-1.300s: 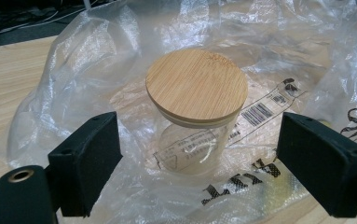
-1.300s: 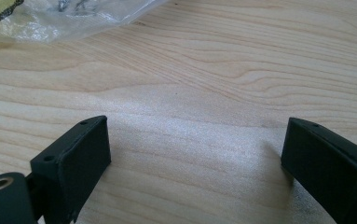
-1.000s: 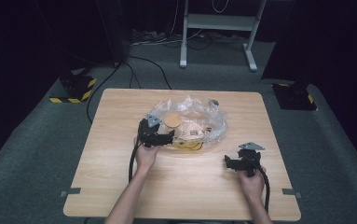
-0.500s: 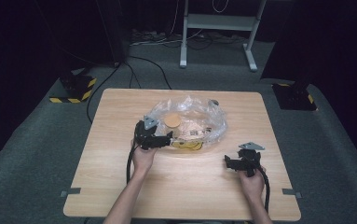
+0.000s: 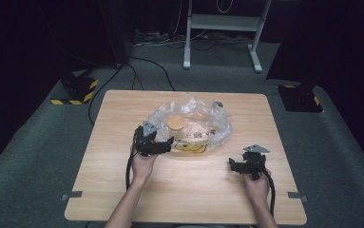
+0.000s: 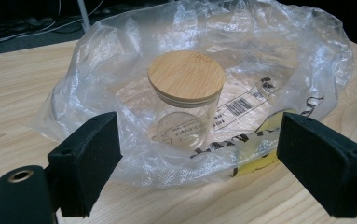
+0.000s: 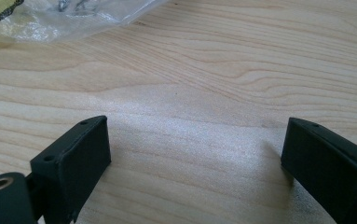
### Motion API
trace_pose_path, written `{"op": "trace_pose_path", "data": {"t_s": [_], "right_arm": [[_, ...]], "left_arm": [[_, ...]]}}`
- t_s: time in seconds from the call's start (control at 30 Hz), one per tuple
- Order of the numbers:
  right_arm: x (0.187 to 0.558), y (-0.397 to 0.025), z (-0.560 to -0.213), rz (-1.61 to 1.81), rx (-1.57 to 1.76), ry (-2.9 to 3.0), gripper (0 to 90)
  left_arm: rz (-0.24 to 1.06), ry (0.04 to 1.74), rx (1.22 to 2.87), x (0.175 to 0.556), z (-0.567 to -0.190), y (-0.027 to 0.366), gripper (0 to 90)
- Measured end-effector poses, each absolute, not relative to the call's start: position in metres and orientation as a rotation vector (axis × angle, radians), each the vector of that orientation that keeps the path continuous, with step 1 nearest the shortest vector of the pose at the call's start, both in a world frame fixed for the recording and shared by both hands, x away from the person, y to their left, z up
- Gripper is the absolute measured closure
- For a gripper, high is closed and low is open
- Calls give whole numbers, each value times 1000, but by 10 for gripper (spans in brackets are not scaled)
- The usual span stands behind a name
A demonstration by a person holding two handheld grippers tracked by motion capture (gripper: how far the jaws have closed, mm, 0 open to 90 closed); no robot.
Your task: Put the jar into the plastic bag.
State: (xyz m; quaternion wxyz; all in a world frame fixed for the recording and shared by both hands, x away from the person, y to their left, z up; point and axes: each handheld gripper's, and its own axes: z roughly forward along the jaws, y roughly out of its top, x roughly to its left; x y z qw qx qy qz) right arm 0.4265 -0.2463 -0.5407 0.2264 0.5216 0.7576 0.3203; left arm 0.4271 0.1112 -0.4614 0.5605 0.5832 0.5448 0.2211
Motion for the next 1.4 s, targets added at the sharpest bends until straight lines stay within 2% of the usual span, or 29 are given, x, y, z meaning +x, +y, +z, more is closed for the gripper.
{"op": "trace_pose_path", "data": {"t_s": [1.4], "right_arm": [[426, -246, -541, 883, 1438, 2088, 79]], "left_arm": [[483, 1308, 1363, 384, -474, 126, 137]]}}
